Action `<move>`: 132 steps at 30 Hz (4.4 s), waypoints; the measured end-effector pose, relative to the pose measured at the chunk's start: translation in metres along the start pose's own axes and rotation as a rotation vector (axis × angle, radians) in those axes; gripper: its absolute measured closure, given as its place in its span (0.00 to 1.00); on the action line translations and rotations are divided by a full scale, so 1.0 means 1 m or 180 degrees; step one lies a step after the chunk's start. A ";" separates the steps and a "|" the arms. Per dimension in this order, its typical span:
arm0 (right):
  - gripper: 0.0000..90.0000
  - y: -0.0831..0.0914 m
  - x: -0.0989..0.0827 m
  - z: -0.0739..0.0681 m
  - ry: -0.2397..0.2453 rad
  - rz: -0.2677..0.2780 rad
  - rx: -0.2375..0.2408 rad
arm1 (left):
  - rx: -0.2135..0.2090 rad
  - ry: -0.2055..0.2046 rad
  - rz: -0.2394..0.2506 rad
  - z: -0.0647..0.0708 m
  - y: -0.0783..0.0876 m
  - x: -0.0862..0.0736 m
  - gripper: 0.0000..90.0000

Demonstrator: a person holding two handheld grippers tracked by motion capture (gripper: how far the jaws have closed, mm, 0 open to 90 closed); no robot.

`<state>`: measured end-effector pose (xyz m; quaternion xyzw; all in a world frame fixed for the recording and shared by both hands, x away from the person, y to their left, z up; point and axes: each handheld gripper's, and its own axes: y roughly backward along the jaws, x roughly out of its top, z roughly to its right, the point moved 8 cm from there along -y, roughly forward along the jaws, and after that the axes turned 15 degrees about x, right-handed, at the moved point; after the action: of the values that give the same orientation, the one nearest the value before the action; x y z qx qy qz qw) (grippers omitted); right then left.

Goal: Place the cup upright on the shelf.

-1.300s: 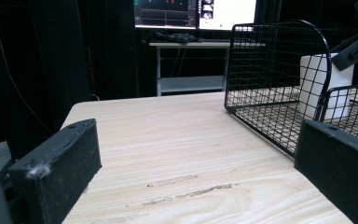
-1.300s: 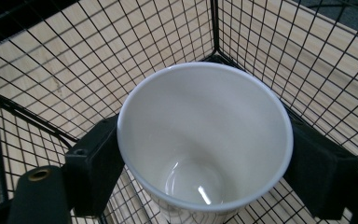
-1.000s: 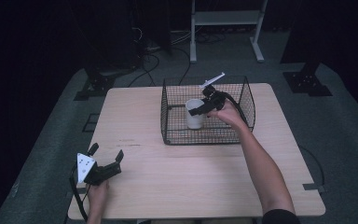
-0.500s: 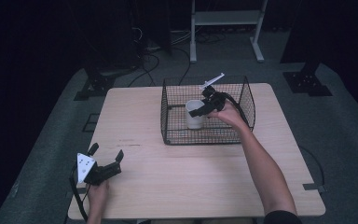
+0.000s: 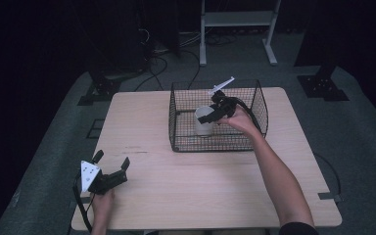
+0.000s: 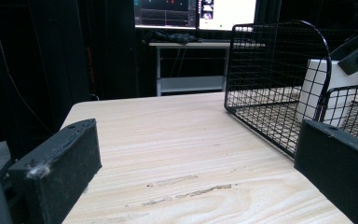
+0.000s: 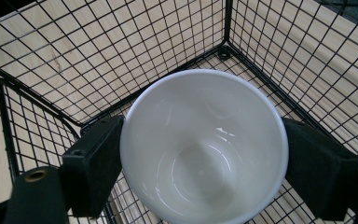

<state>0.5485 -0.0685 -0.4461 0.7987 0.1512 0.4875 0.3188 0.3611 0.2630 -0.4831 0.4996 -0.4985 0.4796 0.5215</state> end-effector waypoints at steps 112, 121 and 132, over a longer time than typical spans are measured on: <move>0.16 0.115 -0.076 -0.076 0.0184 0.0570 0.0113 | 0.0011 -0.0045 -0.0020 0.001 -0.001 -0.001 0.00; 0.16 0.123 -0.092 -0.079 0.0159 0.0627 0.0103 | 0.0013 -0.0048 -0.0021 0.001 -0.001 -0.001 0.00; 0.16 0.126 -0.113 -0.082 0.0113 0.0656 0.0099 | 0.0013 -0.0044 -0.0024 0.001 -0.001 -0.001 0.00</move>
<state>0.4142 -0.1962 -0.4141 0.8061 0.0814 0.5294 0.2517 0.3617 0.2618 -0.4839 0.5058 -0.4992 0.4752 0.5188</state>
